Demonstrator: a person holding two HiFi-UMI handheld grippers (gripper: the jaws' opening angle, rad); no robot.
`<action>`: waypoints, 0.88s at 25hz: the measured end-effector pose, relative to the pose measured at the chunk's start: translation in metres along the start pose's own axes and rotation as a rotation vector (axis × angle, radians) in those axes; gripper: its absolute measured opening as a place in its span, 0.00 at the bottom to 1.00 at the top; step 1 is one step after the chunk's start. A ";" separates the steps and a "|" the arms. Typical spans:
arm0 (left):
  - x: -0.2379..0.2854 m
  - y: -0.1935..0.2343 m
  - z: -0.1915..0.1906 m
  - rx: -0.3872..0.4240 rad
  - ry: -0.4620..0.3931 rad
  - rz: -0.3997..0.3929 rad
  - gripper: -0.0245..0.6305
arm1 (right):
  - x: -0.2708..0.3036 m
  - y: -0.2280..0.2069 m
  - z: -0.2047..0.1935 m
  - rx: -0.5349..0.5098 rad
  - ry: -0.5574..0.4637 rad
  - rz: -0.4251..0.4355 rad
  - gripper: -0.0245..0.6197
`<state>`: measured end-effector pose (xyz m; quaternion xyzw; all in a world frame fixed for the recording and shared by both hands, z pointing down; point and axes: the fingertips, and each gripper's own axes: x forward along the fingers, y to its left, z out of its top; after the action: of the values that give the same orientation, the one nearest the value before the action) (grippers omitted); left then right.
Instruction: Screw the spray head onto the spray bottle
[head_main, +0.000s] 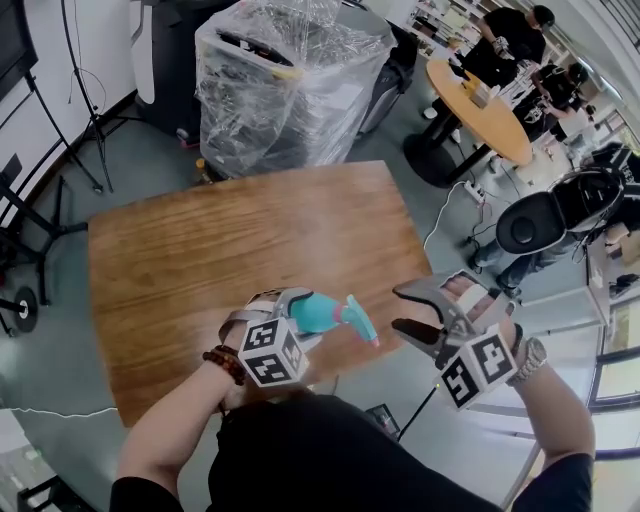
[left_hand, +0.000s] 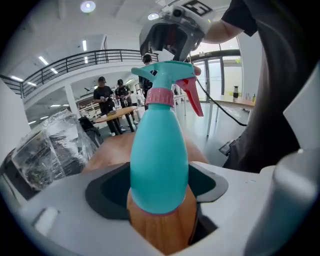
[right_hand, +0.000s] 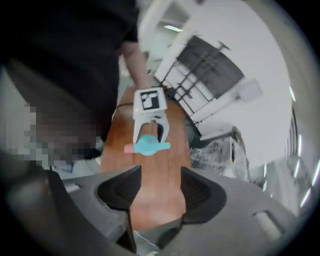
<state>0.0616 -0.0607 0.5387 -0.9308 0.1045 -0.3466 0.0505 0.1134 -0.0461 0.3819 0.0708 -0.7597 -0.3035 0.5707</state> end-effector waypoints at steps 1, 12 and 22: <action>-0.001 -0.004 0.000 0.011 -0.002 -0.035 0.61 | 0.005 0.011 0.002 -0.172 0.032 -0.028 0.39; -0.001 -0.054 0.007 0.127 0.023 -0.212 0.61 | 0.041 0.080 0.051 -0.777 -0.077 -0.020 0.33; 0.002 -0.028 0.001 0.190 0.083 -0.001 0.61 | 0.065 0.064 0.036 0.304 -0.062 0.239 0.22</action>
<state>0.0679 -0.0343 0.5439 -0.9067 0.0725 -0.3934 0.1338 0.0737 -0.0098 0.4642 0.0558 -0.8170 -0.1174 0.5617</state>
